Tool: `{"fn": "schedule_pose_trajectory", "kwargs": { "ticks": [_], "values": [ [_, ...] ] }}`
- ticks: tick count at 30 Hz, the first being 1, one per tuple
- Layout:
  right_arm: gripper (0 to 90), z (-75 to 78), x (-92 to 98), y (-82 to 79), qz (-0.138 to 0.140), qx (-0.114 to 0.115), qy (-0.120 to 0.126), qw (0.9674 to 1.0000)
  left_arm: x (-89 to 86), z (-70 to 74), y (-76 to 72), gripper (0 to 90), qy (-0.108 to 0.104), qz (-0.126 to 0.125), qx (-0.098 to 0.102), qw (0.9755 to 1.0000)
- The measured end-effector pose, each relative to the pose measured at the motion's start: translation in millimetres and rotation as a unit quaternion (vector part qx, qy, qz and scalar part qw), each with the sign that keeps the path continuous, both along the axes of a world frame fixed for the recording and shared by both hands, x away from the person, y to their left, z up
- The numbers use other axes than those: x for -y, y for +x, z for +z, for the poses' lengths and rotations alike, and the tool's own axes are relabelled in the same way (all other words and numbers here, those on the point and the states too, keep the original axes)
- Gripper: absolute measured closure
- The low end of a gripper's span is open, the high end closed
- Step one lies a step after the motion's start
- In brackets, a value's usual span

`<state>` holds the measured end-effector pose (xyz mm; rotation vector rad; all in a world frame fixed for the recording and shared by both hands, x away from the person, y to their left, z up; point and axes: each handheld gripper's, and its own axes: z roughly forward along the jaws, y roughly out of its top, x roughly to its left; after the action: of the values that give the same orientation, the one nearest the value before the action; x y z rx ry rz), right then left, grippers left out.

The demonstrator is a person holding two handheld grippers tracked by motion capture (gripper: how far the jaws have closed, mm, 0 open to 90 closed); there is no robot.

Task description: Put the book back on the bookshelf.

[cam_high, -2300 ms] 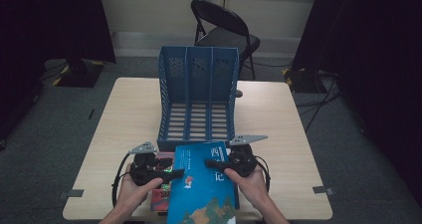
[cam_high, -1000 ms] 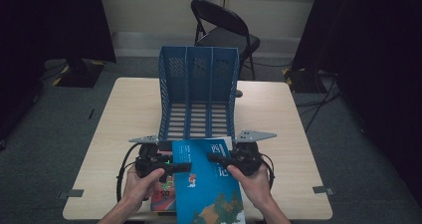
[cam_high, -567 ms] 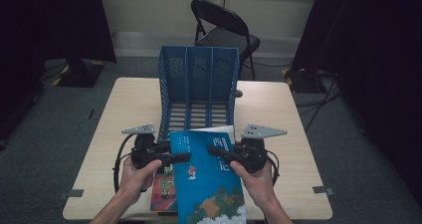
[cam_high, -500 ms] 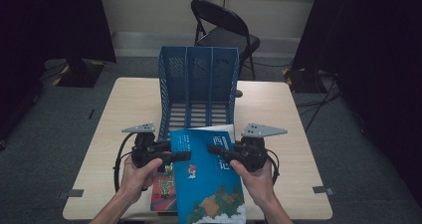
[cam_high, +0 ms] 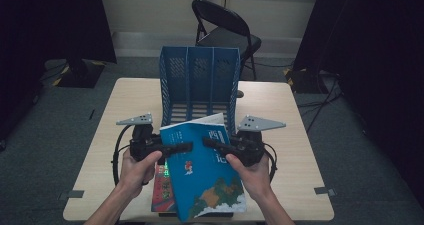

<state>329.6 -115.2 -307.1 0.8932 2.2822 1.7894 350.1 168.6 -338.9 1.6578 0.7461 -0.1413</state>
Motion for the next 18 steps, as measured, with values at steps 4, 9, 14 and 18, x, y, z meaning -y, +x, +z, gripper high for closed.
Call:
{"fn": "schedule_pose_trajectory", "kwargs": {
  "ticks": [4,9,14,18],
  "values": [
    [80.1,6.9,-3.7,1.3,-0.005,0.021,0.013,0.9997,-2.7,14.0,2.5,55.6,0.001,0.012,0.021,0.9997],
    [79.9,15.0,-7.0,5.7,-0.002,0.057,0.04,0.9976,-4.1,36.0,2.0,56.8,0.008,0.027,0.073,0.9969],
    [78.9,7.5,-4.7,9.8,0.009,0.072,0.076,0.9945,-2.4,42.4,-5.4,56.5,0.029,0.044,0.117,0.9917],
    [78.2,1.0,-4.5,5.0,0.023,0.075,0.071,0.9944,-2.6,38.6,-15.3,55.4,0.013,0.047,0.132,0.9901]
  ]
}}
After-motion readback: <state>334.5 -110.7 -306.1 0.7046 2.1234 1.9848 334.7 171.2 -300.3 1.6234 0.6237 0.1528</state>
